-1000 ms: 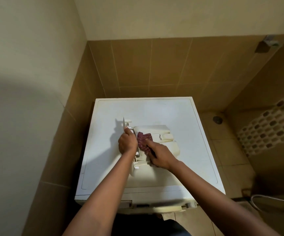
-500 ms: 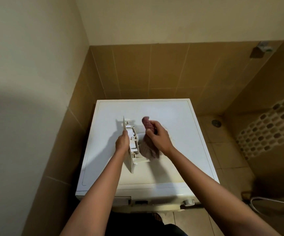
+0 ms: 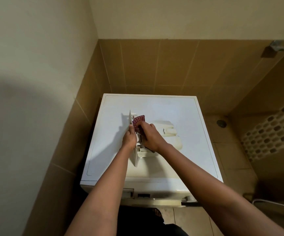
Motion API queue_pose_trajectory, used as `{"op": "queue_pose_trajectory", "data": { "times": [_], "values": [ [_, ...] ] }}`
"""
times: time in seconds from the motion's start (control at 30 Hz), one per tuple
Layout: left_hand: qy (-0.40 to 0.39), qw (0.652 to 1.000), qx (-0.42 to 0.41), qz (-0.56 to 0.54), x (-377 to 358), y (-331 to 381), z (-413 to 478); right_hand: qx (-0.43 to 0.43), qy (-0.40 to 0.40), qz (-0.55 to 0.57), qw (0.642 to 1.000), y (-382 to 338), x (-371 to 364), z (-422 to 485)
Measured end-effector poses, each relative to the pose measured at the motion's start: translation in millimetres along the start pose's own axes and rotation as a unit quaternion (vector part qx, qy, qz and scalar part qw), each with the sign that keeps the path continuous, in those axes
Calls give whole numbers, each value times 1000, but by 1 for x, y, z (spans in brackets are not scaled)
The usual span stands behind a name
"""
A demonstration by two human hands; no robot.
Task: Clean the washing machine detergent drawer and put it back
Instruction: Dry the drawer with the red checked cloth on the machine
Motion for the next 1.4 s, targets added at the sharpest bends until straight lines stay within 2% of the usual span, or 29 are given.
{"op": "queue_pose_trajectory", "data": {
  "times": [0.2, 0.33, 0.43, 0.53, 0.63, 0.7, 0.77, 0.83, 0.87, 0.93, 1.0, 1.07, 1.1, 1.17, 1.4],
  "values": [
    [7, 1000, 6, -11, -1, -1, 4, 58, 16, -16, 998, 7, -9, -29],
    [4, 1000, 11, -9, -1, -2, 4, 18, -28, 13, 999, 15, -3, -33],
    [-2, 1000, 10, -14, -1, -1, 4, 38, -35, 51, 997, 12, 4, -23],
    [-6, 1000, 8, -10, 0, -3, 5, 29, 1, 95, 995, 13, 5, -20],
    [-11, 1000, 13, -10, 2, -4, 8, -39, 45, 128, 990, 24, 8, -19],
    [-20, 1000, 10, -12, 2, -5, 12, -127, 67, 160, 977, 30, 15, -11],
    [-25, 999, 14, -22, 2, -5, 13, -194, 127, 217, 948, 31, 27, 2],
    [-28, 999, 22, -34, 2, -5, 13, -209, 179, 283, 919, 27, 44, 19],
    [-30, 998, 28, -39, 2, -5, 13, -199, 178, 320, 909, 24, 50, 29],
    [-34, 997, 39, -56, 3, -4, 12, -165, 114, 368, 908, 17, 55, 51],
    [-43, 996, 41, -64, 4, -2, 11, -135, -18, 351, 927, 7, 48, 68],
    [-37, 996, 42, -65, 4, -1, 11, -124, -151, 269, 943, 1, 34, 76],
    [-27, 997, 46, -61, 4, -1, 12, -123, -174, 213, 954, 0, 26, 79],
    [-7, 998, 54, -37, 3, -2, 11, -117, -132, 153, 972, 0, 15, 82],
    [-1, 1000, 26, -16, -6, -1, 8, -73, 36, 84, 993, -4, -5, 61]
  ]
}}
Point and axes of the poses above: each hand's wrist, its own z-axis towards the middle knuckle, its own x-axis out of the back of the hand, y = z × x, the point moved 1 cm from there along z, towards the middle knuckle, and after that the axes turned 2 degrees about -z, right-handed, at the moved point
